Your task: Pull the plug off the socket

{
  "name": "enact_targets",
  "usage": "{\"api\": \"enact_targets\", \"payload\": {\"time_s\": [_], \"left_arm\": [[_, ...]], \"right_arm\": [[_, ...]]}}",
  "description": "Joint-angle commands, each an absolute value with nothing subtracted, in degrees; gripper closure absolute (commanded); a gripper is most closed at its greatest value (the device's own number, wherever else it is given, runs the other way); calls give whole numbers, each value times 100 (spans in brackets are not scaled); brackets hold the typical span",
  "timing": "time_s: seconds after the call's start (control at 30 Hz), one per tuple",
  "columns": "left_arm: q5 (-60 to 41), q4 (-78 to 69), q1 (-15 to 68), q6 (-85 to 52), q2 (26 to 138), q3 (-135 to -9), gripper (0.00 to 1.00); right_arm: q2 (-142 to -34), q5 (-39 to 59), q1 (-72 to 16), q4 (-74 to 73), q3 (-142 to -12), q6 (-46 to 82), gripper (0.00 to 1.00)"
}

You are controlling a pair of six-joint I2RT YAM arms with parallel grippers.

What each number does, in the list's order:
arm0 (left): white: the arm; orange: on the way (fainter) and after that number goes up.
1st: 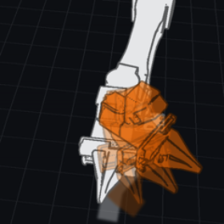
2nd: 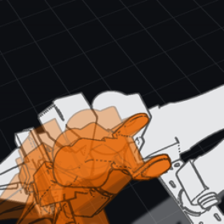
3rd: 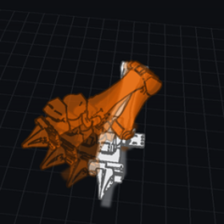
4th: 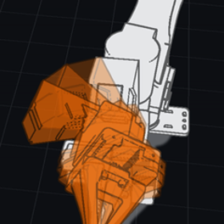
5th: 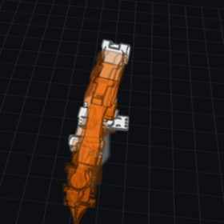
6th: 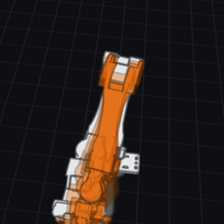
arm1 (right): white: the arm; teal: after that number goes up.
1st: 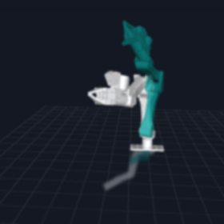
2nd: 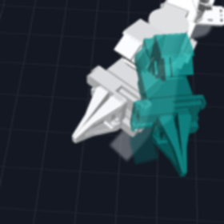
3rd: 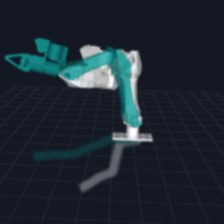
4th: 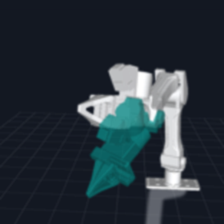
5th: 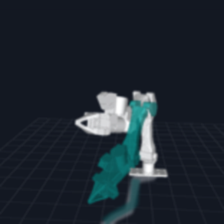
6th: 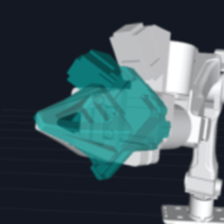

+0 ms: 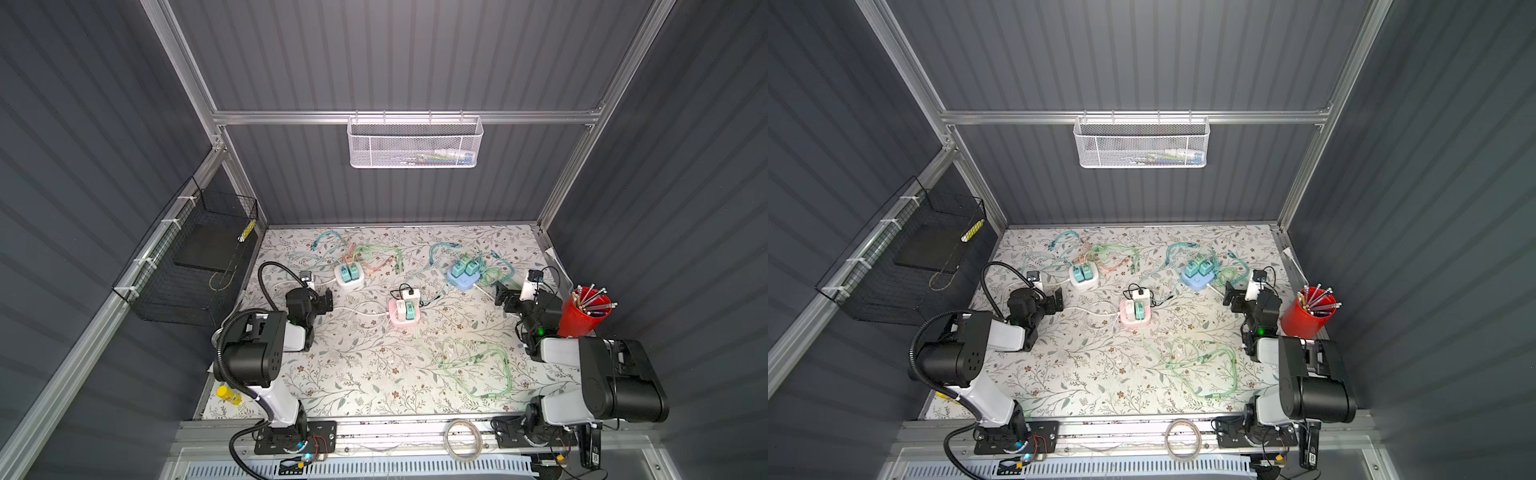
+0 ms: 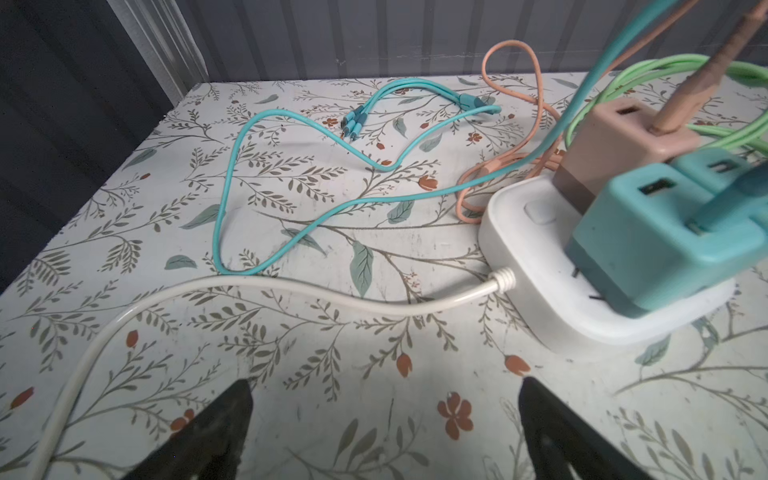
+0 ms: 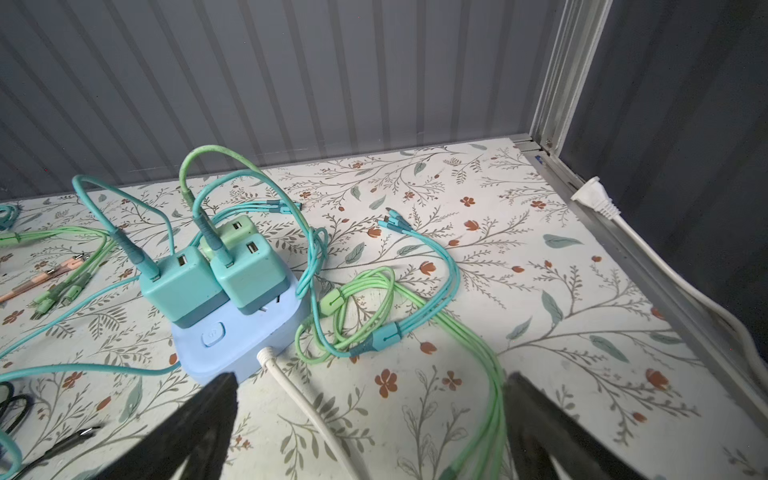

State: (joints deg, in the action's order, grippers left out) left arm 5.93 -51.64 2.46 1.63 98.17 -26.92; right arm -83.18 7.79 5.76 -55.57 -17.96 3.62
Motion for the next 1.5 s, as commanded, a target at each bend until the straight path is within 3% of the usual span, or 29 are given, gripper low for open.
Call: {"api": "enact_targets", "payload": {"time_s": [0.0,1.17,1.33,1.47], "left_arm": [[630,-5150,246,79,9842,-2751,0],[632,-5175,246,74,9827,-2743,0],[799,-2264,238,-297,8894,-3933,0],[38,-1644,264,-739,8033,-4214,0]], "right_arm": [[-8358,870,598,-5581,-1872,305,1],[-8358,770,606,-5549,-1890,366,1],[-7755,180,641,-4781,-2035,638,1],[-6869,691,643,-2807,-2568,988,1]]}}
